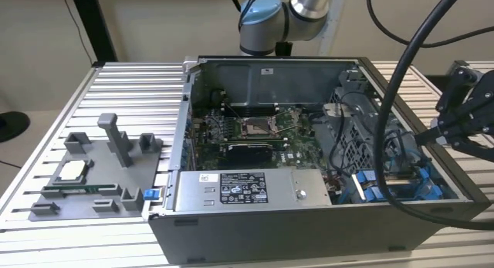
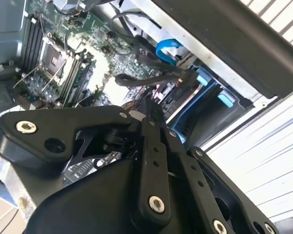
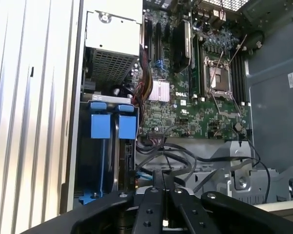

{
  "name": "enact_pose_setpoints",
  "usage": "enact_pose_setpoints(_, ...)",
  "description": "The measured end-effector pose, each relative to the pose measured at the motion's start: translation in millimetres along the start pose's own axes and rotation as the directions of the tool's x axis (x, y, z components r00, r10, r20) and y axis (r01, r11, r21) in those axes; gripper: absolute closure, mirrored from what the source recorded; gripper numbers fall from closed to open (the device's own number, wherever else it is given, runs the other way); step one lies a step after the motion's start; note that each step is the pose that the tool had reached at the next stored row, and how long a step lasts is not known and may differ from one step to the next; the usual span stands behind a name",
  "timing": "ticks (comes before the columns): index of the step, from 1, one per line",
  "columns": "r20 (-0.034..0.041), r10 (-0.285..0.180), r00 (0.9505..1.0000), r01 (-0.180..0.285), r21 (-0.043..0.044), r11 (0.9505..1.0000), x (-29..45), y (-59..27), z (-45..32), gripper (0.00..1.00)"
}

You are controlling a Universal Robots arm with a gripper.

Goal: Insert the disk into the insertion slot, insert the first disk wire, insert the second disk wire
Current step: 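Insert the second disk wire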

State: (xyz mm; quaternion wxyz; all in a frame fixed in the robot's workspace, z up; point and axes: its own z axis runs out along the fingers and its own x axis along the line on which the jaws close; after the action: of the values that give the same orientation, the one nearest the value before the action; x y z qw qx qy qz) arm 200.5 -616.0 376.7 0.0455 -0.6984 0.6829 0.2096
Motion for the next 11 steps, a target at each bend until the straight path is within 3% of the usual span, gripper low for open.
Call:
enact_pose_setpoints(5, -0.0001, 0.0, 1.0, 0.0, -0.0033, 1.0, 8.3, -12.5, 0.1, 1.0)
enact_pose_setpoints(6, -0.0001, 0.0, 1.0, 0.0, -0.004, 1.0, 10.5, -14.2, 0.4, 0.0)
enact_pose_setpoints(11, -0.0013, -0.005, 1.0, 0.005, -0.007, 1.0, 21.2, -21.9, 4.3, 0.0)
